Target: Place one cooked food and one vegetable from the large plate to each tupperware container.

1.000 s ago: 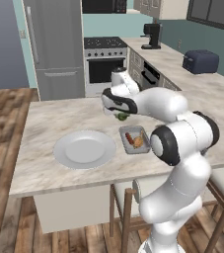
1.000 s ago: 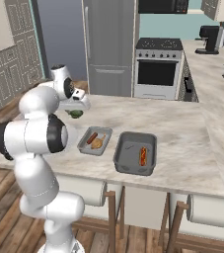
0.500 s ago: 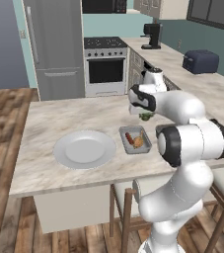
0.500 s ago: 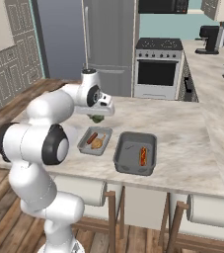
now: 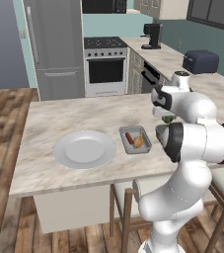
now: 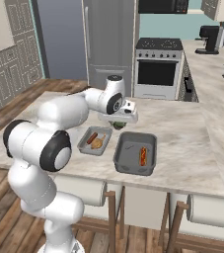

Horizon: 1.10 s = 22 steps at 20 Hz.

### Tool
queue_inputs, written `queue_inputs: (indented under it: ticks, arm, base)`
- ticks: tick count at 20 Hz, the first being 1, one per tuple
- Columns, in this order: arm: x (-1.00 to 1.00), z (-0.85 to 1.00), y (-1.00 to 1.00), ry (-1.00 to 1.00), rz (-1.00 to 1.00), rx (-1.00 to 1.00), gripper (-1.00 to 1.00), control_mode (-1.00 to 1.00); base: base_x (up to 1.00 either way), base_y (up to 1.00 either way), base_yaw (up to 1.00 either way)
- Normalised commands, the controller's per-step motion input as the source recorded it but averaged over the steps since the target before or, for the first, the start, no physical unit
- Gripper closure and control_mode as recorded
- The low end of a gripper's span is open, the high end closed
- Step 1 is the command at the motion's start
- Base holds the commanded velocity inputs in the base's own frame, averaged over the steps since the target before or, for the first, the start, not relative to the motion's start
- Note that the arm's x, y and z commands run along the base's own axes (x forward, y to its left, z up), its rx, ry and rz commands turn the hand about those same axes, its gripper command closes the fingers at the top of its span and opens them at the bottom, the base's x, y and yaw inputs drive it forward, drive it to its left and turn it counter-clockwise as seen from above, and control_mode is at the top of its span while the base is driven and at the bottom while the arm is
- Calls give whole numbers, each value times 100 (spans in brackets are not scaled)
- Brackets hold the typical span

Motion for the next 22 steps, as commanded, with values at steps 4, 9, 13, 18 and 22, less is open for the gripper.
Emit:
queue_inputs:
  ticks: [4,9,13,18,22]
  arm:
    - [-59,-36,-20,0,7,2,100,-100]
    - [-31,-53,-7,0,10,2,100,-100]
    - [10,-63,-36,0,0,0,100,-100]
    - [2,-43,-13,0,0,0,100,-100]
    - [9,-38,-42,0,0,6,100,-100]
  base:
    - [0,0,0]
    - [0,0,0]
    - [0,0,0]
    - [0,0,0]
    - [0,0,0]
